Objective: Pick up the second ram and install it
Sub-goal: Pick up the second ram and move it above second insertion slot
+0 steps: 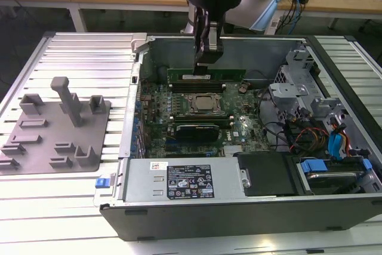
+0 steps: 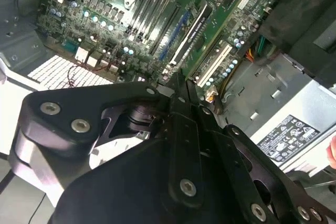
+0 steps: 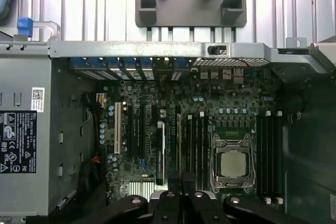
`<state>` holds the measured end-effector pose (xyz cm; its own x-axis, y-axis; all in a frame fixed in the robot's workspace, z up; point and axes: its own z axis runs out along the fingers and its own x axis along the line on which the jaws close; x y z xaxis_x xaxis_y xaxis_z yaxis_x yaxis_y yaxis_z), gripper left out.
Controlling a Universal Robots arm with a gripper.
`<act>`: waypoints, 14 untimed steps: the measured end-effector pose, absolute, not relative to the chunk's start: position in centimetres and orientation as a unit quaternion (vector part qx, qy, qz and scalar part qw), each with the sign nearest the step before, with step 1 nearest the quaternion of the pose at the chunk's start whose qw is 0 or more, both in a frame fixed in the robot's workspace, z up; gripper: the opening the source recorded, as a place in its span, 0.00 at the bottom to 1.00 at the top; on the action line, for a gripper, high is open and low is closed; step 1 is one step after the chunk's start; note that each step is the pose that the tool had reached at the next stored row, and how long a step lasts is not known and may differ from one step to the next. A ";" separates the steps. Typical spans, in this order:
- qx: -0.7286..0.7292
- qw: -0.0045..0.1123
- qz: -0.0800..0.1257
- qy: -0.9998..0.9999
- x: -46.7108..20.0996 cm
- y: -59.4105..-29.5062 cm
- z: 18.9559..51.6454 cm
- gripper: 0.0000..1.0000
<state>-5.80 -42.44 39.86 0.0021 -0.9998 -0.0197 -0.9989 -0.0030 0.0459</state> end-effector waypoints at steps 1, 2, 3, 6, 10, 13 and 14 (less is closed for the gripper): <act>0.707 0.009 -0.023 -0.706 -5.8 -42.3 39.6 0.09; 0.706 0.009 -0.023 -0.707 -5.8 -42.1 39.4 0.09; 0.706 0.009 -0.023 -0.708 -5.8 -42.1 39.3 0.09; 0.703 0.009 -0.023 -0.711 -5.8 -41.8 38.7 0.09; 0.701 0.009 -0.023 -0.713 -5.8 -41.4 37.9 0.09; 0.698 0.009 -0.023 -0.715 -5.8 -40.6 37.1 0.09; 0.698 0.009 -0.023 -0.716 -5.8 -40.3 36.7 0.09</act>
